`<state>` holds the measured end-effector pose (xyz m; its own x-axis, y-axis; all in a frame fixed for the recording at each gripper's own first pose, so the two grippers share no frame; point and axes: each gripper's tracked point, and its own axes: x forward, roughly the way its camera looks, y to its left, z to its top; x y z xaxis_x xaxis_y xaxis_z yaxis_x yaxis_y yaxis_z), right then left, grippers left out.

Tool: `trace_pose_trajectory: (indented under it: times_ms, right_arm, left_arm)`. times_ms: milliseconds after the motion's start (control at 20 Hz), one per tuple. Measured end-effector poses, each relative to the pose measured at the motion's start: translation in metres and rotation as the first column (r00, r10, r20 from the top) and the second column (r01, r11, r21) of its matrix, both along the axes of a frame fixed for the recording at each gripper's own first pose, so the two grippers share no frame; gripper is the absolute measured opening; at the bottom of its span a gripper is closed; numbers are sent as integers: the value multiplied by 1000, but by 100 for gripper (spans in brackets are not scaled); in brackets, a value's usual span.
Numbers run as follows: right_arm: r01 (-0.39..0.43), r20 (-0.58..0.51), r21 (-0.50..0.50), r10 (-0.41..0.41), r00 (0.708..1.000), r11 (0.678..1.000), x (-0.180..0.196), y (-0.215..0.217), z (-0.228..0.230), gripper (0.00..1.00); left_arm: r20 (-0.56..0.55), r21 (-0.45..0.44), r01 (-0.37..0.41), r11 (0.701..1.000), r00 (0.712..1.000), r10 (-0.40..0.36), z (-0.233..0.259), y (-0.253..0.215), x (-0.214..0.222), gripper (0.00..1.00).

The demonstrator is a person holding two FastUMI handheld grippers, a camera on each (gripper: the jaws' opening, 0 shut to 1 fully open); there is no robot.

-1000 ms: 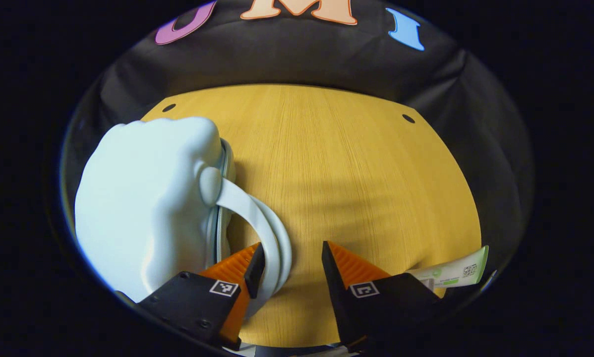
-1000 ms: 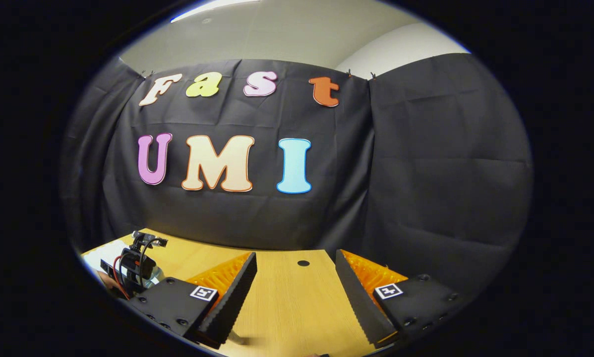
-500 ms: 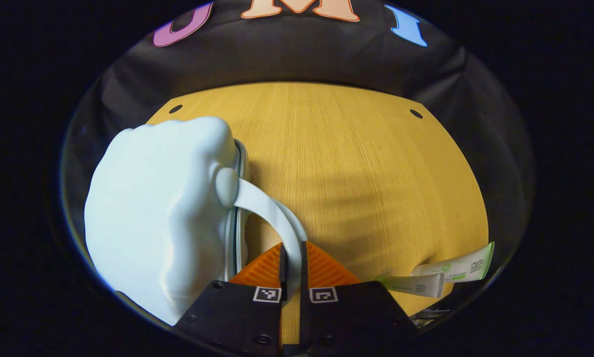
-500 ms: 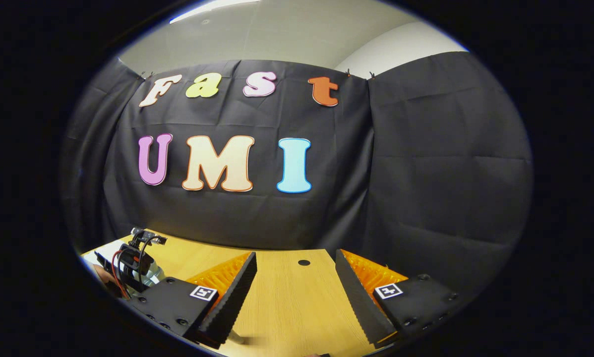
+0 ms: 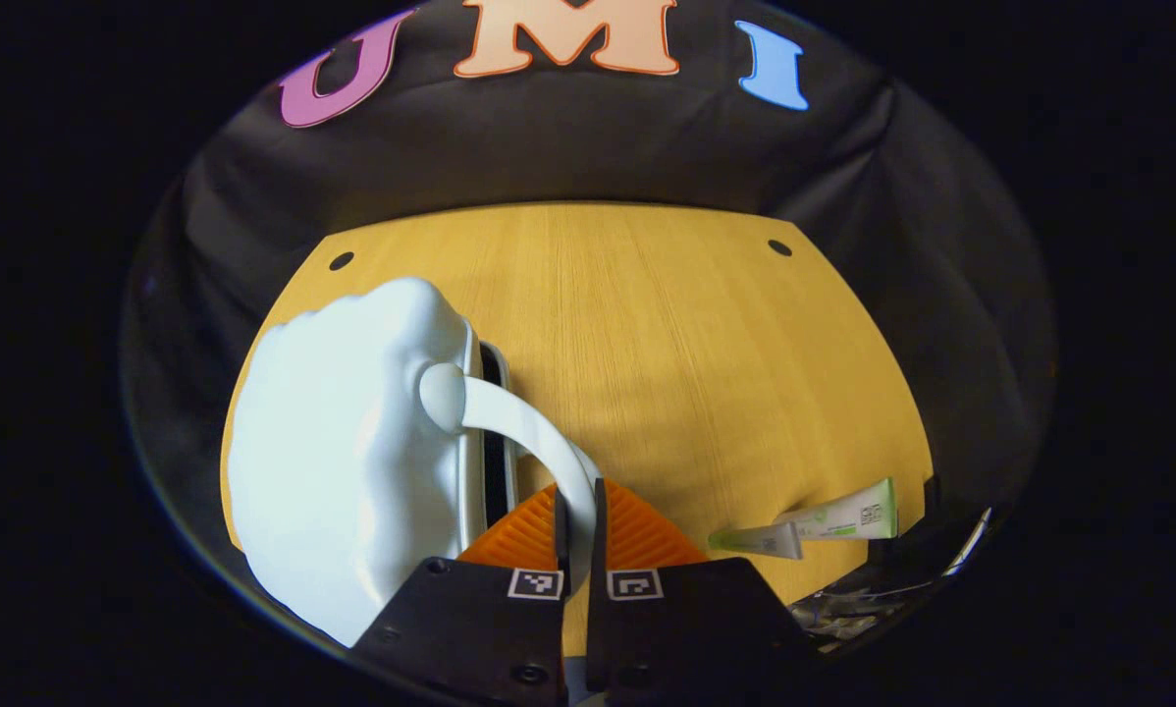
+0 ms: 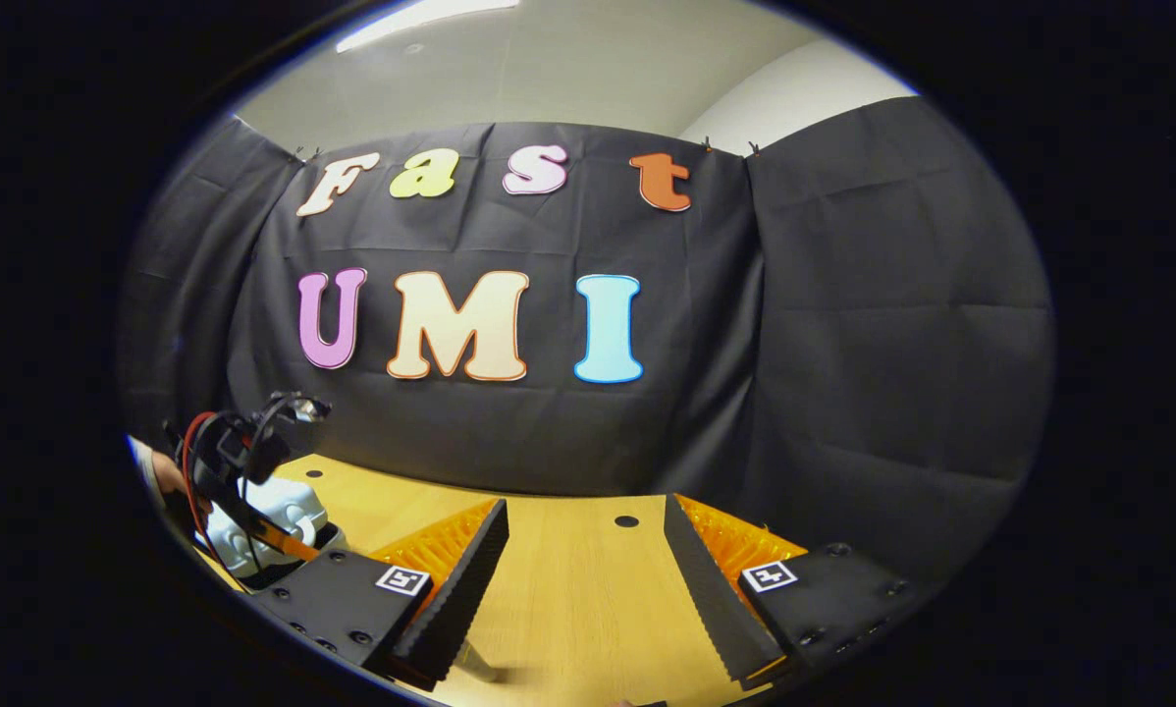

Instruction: First open the suitcase, pack the skin care products into it, and then close the suitcase.

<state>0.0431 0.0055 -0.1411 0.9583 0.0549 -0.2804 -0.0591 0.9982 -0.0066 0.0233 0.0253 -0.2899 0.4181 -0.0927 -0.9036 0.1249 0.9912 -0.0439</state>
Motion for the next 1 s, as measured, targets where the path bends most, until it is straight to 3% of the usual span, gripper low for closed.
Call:
trace_pose_trajectory:
  times_ms: [450,700,1000]
  right_arm:
    - [-85,45,-6,85,995,996,19,47,15,99]
    - [-122,78,-52,126,989,991,29,83,21,99]
    - [-81,92,-24,83,992,996,35,124,19,99]
  left_arm:
    - [145,-47,-25,999,989,31,103,68,24,2]
    - [274,55,-117,992,957,98,151,163,42,2]
    - [374,155,-217,964,916,146,172,278,48,2]
